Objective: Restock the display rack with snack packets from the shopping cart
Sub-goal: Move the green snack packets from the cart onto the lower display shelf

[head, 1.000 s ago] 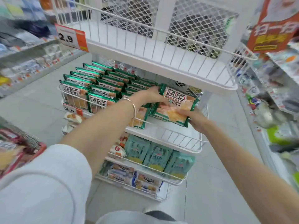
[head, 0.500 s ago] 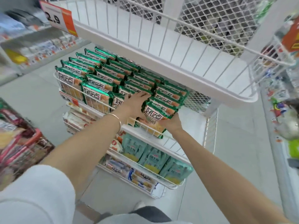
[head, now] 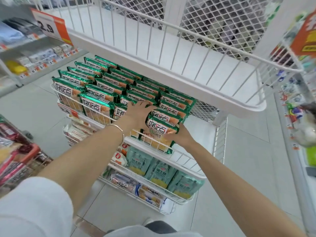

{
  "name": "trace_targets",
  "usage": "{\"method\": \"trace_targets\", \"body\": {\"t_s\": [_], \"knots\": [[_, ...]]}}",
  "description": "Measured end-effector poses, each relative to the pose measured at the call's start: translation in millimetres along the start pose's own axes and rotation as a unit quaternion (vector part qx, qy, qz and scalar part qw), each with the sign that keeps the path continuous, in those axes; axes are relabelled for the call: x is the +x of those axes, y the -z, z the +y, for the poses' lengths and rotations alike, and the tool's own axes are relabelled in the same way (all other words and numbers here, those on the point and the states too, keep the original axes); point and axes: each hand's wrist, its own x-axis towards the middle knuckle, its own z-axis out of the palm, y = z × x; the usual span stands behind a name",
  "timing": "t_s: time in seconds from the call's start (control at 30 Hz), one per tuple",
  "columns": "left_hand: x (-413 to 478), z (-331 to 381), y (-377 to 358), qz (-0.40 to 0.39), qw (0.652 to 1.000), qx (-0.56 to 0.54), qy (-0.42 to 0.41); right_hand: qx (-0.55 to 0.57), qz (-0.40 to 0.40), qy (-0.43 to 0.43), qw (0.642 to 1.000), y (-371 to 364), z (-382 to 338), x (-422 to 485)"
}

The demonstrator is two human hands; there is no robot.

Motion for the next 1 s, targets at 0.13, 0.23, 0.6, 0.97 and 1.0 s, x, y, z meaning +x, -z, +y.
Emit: {"method": "trace_targets", "body": {"t_s": [0.13,0.23,0.6,0.97,1.0], "knots": [[2,2,-2,-0.016,1.000,0.000,-0.007,-0.102,0.065,0.171,0.978,19,16,-11],[1,-2,-2,-0.024,1.000,0.014,-0.007,-0.459,0.059,0.271,0.844,25,24,-6],[-8,-5,2,0.025,0.999,0.024,-0.010,-0.551,0.001,0.247,0.797,25,-2,15],[-172,-165,-7,0.122,0.979,-0.046,0.156,-0.436,0.082,0.411,0.796,-133,-98,-13],[-197,-184,-14,0.115,0.975,-0.052,0.181,-0.430,0.059,0.427,0.793,-160,-106,-16]]}}
